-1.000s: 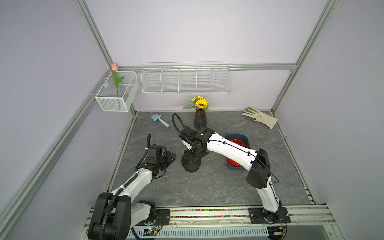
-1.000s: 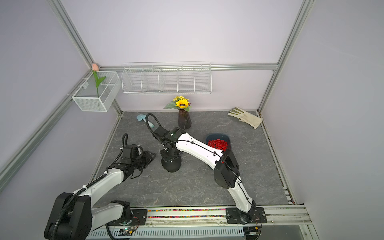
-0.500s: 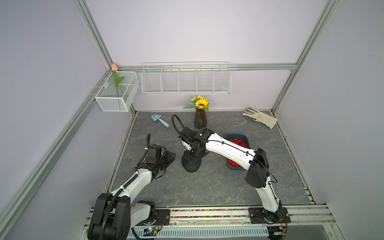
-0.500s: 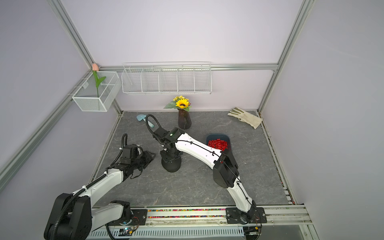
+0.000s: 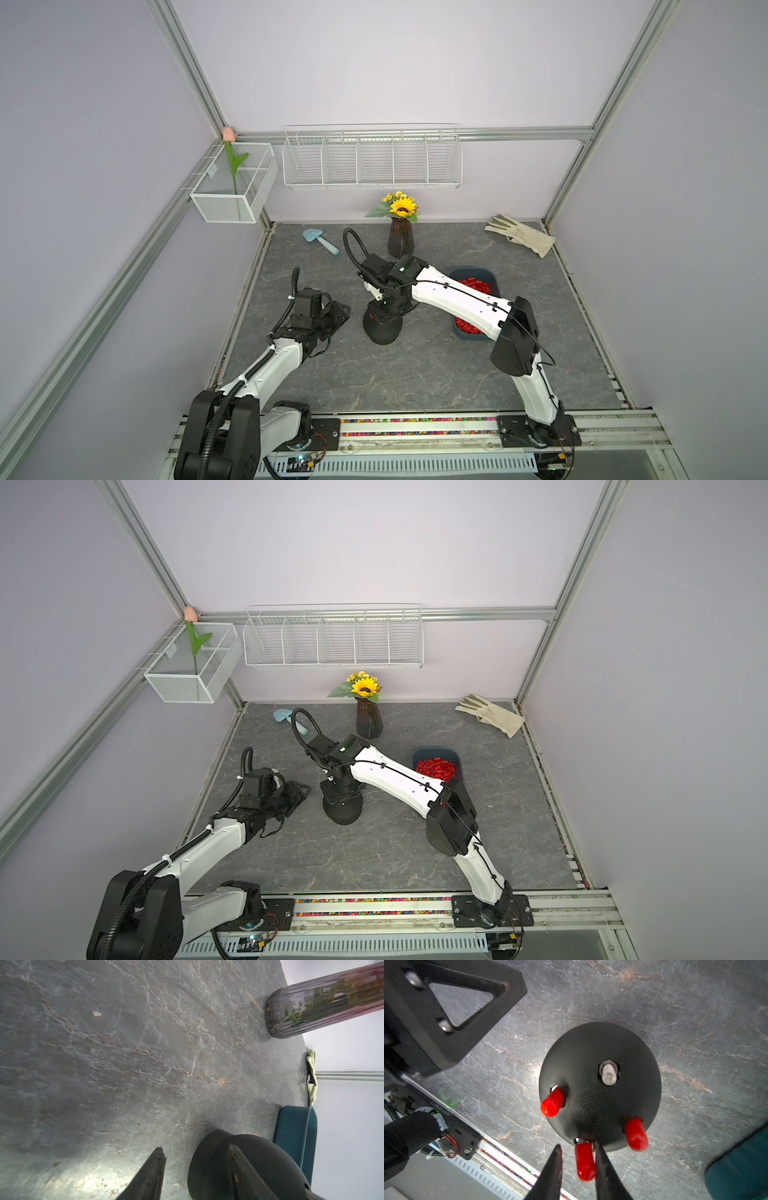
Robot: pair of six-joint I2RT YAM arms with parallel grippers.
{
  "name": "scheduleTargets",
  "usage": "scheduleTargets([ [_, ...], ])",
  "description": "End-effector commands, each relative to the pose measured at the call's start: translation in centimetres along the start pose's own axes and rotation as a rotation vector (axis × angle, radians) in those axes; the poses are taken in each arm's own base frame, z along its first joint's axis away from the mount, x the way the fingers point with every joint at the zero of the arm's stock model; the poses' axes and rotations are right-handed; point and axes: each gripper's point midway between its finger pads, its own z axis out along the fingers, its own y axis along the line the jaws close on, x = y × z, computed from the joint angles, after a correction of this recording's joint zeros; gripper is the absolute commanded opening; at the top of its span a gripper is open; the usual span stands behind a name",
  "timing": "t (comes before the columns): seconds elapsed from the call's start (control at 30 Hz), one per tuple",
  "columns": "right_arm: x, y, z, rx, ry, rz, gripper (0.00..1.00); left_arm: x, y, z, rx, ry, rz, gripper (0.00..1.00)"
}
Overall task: Cover the protruding screws with screw protection sleeves
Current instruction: Attach the screw protection sleeve to the screw.
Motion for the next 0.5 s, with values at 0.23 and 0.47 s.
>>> scheduleTargets([
  [0.23, -0.19, -0.34, -0.27, 0.011, -0.004, 0.006, 0.24, 0.19, 0.5, -0.19, -0.009, -0.001, -0.011, 0.51],
  [0.47, -0.36, -0.38, -0.28, 0.014, -0.002, 0.006, 0.21, 0.12, 0.5, -0.19, -0.009, -0.003, -0.011, 0.51],
])
